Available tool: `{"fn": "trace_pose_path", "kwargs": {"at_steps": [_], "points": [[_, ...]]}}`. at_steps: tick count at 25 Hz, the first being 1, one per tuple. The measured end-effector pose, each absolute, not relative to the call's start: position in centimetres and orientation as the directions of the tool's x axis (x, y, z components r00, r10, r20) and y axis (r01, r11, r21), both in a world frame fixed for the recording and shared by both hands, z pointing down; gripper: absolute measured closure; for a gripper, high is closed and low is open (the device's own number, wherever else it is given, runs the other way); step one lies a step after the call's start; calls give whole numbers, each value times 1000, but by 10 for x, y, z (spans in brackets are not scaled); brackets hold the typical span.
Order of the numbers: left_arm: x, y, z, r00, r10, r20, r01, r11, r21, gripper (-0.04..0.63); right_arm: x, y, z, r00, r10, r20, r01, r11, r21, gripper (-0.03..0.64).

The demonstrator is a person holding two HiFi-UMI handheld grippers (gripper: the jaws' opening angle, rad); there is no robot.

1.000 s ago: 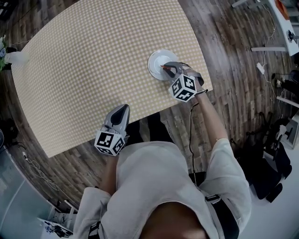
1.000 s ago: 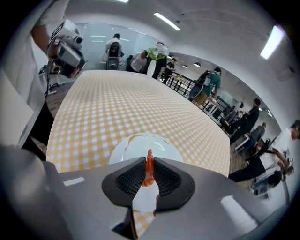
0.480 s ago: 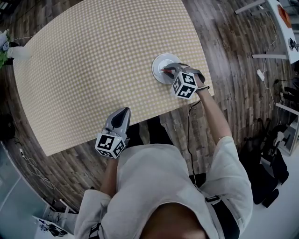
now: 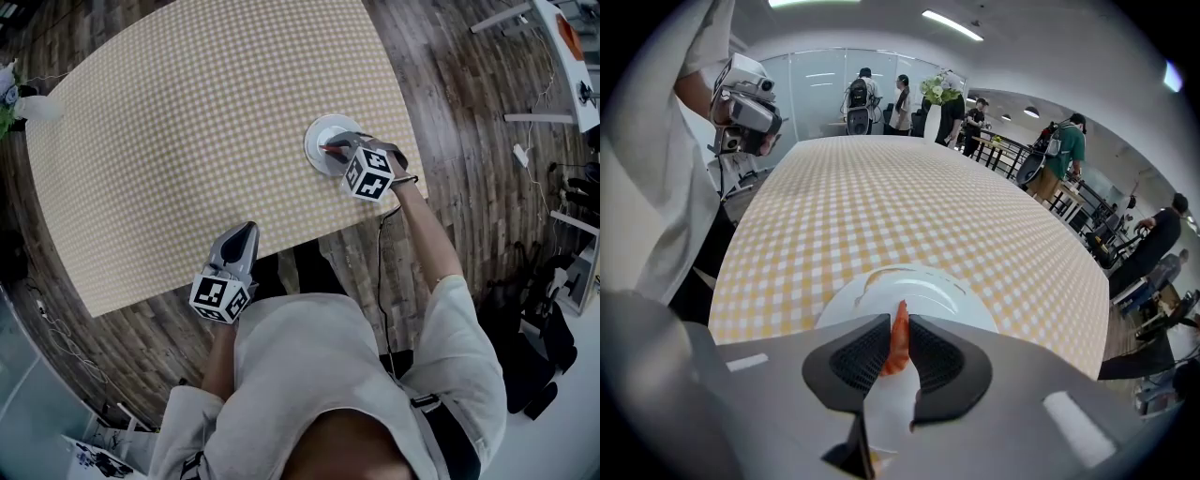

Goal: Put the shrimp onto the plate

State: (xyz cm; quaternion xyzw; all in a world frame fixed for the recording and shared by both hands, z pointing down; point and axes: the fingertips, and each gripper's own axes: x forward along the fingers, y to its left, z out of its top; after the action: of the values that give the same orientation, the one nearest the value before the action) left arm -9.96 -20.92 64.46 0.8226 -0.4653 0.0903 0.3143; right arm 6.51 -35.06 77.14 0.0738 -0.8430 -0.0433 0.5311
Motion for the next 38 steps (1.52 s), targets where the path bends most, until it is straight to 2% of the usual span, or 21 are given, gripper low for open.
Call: {"fn": "trace_pose_path", "kwargs": {"at_steps": [2,9,17,21,25,28,32,38], "points": [[-100,-210,645,549,-710,442,-823,-368,432,584,64,-351,771,-433,-170,885,-83,985,148,552],[-92,-212,643,555,-703,444,-819,-372,436,584,65,-354,768,-446,-169,879,-95,985,141,478],[-91,-203,647,551,-704,449,-823,-366,435,584,72,-359,767,-484,-177,857,-216,973,79,463],[-89,-201,646,552,-703,449,-822,-369,434,584,72,-357,766,-505,-157,849,-252,967,29,414],[-84,-203,647,557,-699,448,-819,-373,435,584,70,-365,758,-532,-185,826,-280,959,35,410],[-80,-205,651,557,-700,447,-820,-378,430,584,72,-374,754,-547,-224,807,-302,952,59,442],[-76,-207,648,557,-705,439,-820,-385,423,584,77,-372,754,-546,-258,797,-329,941,80,555],[-61,-193,641,555,-698,452,-824,-388,413,584,97,-356,753,-534,-282,797,-334,937,108,601]]}}
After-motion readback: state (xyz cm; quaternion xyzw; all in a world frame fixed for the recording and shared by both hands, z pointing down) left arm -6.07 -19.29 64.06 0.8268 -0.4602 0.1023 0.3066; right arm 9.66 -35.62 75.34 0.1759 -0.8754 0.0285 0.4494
